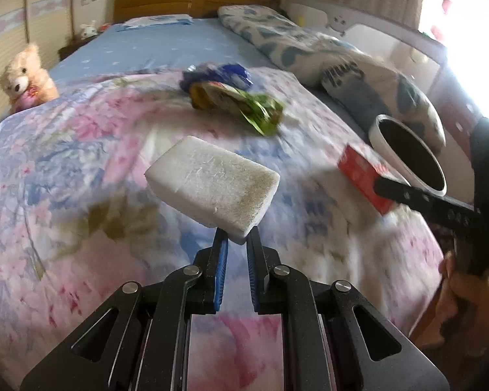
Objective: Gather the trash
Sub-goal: 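Grasp the white sponge block with the left tool while the right grasps the white-red milk carton, then carry the sponge block and milk carton over the bin and open both tools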
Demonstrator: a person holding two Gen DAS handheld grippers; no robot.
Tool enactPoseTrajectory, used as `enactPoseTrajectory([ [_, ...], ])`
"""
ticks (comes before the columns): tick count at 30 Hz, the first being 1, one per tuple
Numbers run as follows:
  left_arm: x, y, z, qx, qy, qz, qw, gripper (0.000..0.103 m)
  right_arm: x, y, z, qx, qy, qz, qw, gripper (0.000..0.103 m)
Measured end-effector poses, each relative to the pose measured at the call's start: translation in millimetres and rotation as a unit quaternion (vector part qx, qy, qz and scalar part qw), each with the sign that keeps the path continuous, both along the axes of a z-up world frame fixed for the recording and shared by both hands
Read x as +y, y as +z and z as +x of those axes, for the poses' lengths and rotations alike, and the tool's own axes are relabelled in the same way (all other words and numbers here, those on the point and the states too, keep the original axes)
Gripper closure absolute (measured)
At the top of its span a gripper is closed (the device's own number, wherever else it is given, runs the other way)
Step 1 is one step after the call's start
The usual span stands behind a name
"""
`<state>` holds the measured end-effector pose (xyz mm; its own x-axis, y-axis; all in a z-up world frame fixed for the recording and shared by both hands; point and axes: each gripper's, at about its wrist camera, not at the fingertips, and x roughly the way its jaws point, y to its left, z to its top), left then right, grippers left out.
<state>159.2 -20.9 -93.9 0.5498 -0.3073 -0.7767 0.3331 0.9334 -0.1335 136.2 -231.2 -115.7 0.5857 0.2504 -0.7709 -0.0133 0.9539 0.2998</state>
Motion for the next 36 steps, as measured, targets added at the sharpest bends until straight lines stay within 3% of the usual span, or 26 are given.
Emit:
enactPoseTrajectory([
  [5,2.2,-10.0,-4.9,0.024,0.008,0.008,0.9996,0.088,1.4,-4.8,-4.8,0.006,0.002,-0.003,1.0,0.049],
  [7,5.3,-12.4,-4.9,0.034,0.024,0.006,0.9991,0.077,1.7,-5.9,-4.0,0.009,0.001,0.003,1.0,0.048],
  [8,6.9,-12.3,-5.5,0.037,0.032,0.002,0.9988,0.067,2.6,-5.8,-3.6,0.01,0.002,0.002,1.0,0.047],
  [10,8.6,-11.2,-8.0,0.037,0.048,0.001,0.9982,0.048,4.1,-4.1,-2.5,0.007,0.002,0.0,1.0,0.034],
  [11,8.7,-9.7,-8.1,0.036,0.058,0.0,0.9977,0.036,4.4,-3.3,-2.9,0.003,0.002,-0.001,1.0,0.033],
  [15,2.8,-7.2,-2.3,0.039,0.084,0.0,0.9957,0.024,4.2,-2.2,0.3,-0.002,0.001,-0.009,1.0,0.033],
  [21,-12.5,-11.3,16.0,0.043,0.116,0.018,0.9921,0.025,6.8,-12.6,7.3,0.009,0.009,-0.035,0.999,0.037],
  [22,-14.9,-12.7,18.0,0.041,0.117,0.024,0.992,0.03,8.0,-12.8,7.0,0.009,0.01,-0.043,0.999,0.045],
  [23,-17.7,-14.4,19.0,0.039,0.113,0.029,0.9925,0.046,8.0,-12.7,6.2,0.007,0.013,-0.042,0.999,0.047],
  [25,-20.9,-14.7,17.4,0.03,0.107,0.039,0.993,0.046,5.7,-11.5,3.5,0.006,0.015,-0.033,0.999,0.048],
  [26,-21.9,-13.5,15.6,0.027,0.1,0.037,0.9939,0.048,4.3,-10.1,1.3,0.002,0.016,-0.033,0.999,0.048],
  [27,-24.2,-12.2,13.5,0.025,0.09,0.033,0.9951,0.049,2.8,-8.7,-0.5,0.0,0.016,-0.03,0.999,0.056],
  [36,-68.7,6.2,-4.1,-0.002,0.01,0.035,0.9993,0.05,-25.3,9.5,-17.6,-0.014,-0.006,0.008,1.0,0.056],
])
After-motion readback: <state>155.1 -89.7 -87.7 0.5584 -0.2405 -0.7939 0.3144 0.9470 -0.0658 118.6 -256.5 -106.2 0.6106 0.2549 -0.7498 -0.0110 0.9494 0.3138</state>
